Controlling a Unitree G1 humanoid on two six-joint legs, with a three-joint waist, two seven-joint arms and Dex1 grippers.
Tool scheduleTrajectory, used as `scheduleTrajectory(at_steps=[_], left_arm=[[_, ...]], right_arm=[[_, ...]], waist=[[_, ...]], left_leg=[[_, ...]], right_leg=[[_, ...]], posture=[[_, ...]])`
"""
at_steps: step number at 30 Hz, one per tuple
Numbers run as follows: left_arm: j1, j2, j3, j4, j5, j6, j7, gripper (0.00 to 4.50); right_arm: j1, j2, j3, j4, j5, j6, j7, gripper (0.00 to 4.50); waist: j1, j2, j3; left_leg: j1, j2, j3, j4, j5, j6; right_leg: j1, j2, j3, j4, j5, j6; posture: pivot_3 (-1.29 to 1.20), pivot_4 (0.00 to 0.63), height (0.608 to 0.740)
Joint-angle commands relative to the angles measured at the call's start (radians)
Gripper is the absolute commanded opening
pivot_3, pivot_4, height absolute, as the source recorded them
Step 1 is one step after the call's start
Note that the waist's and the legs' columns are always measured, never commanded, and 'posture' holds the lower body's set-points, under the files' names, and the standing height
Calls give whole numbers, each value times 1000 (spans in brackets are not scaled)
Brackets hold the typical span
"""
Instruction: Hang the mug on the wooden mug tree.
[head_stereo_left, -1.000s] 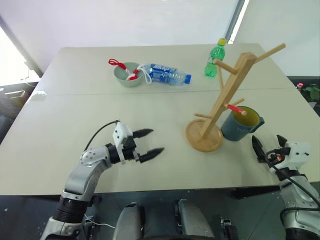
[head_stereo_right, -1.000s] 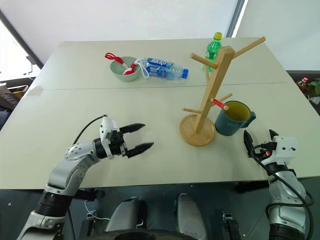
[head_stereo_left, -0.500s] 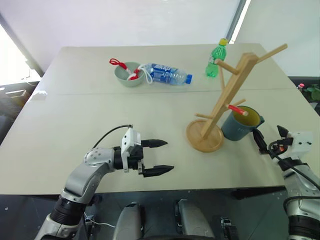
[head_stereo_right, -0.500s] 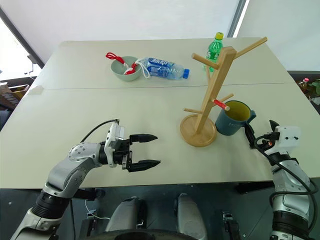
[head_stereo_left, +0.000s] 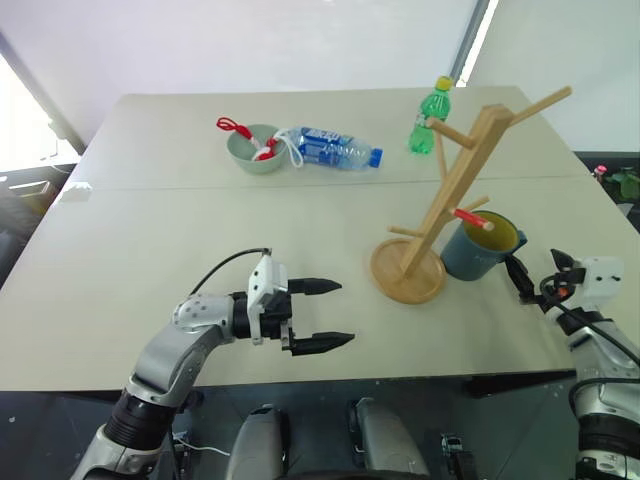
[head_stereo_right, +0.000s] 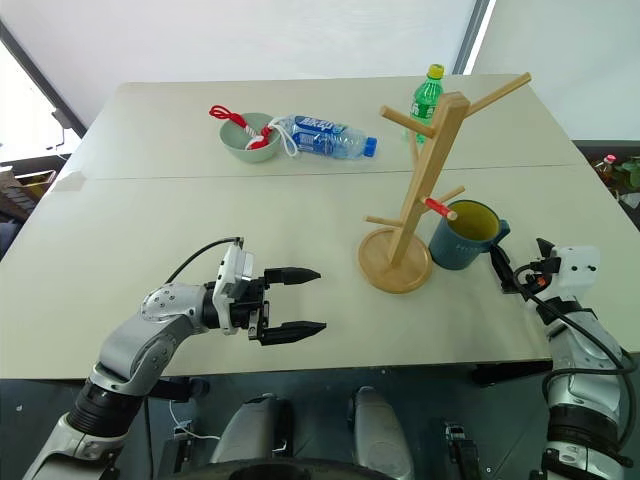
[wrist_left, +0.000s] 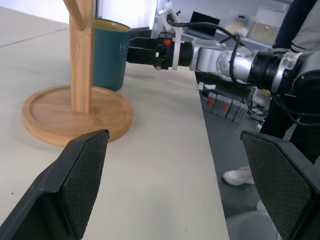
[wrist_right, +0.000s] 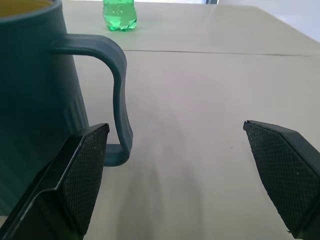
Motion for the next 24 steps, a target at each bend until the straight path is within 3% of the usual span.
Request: scheduleTrajectory(at_steps=[1,12,15,22,24], left_arm=[[-7,5,9,-50,-18,-4,6,4500],[-9,9,9,-59,-18,-3,17,4500],[-11,9,11,-56,-17,-3,21,4500],[-16,10,13,-52,-16,-1,28,4500],[-16,11,13,-52,-15,-1,29,4500]], right_arm=[[-29,-31,-10,19,7,-23,28,4470],[-98,-40,15,97,6,-15,89,4470],[-113,-39,16,120,13,-12,112,3645],[-122,-23,23,121,35,-2,166,37],[-118,-19,25,113,36,-3,167,37]], waist=[[0,0,0],[0,0,0],[0,0,0],[0,0,0],[0,0,0]], left_leg=[[0,0,0,0,0,0],[0,0,0,0,0,0],[0,0,0,0,0,0],[0,0,0,0,0,0],[0,0,0,0,0,0]], right_leg=[[0,0,0,0,0,0],[0,0,0,0,0,0],[0,0,0,0,0,0],[0,0,0,0,0,0],[1,0,0,0,0,0]], posture=[[0,150,740],[0,150,740],[0,150,740],[0,150,740],[0,150,740]])
